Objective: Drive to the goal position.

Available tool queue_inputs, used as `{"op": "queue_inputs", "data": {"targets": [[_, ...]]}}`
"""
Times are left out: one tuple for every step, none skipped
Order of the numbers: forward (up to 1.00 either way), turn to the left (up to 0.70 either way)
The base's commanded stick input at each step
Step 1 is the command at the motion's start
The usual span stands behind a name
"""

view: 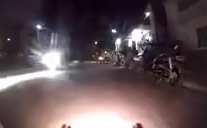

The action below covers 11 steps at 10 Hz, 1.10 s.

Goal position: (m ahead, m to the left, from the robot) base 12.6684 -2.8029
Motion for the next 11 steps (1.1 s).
{"op": "queue_inputs", "data": {"targets": [[0.6,0.0],[0.6,0.0],[0.6,0.0],[0.6,0.0],[0.6,0.0],[0.6,0.0],[0.6,0.0],[0.6,0.0],[0.6,0.0],[0.6,0.0],[0.6,0.0]]}}
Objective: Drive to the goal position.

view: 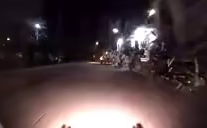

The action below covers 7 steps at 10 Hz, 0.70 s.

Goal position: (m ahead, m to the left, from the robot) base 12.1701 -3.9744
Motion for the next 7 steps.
{"op": "queue_inputs", "data": {"targets": [[0.6,0.0],[0.6,0.0],[0.6,0.0],[0.6,0.0],[0.6,0.0],[0.6,0.0],[0.6,0.0]]}}
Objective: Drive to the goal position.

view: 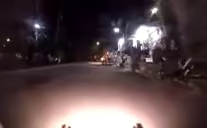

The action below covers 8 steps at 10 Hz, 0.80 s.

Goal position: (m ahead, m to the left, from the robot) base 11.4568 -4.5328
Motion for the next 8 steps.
{"op": "queue_inputs", "data": {"targets": [[0.6,0.0],[0.6,0.03],[0.6,0.09],[0.6,0.15],[0.6,0.08],[0.6,0.0],[0.6,0.0],[0.6,0.0]]}}
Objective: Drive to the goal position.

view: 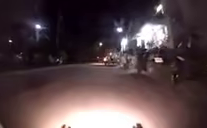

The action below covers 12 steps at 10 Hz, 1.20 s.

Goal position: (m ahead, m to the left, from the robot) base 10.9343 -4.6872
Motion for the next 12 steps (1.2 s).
{"op": "queue_inputs", "data": {"targets": [[0.6,0.0],[0.6,0.0],[0.6,0.0],[0.6,0.0],[0.6,0.0],[0.6,0.0],[0.6,0.0],[0.6,0.0],[0.6,0.0],[0.6,0.0],[0.6,0.0],[0.6,0.0]]}}
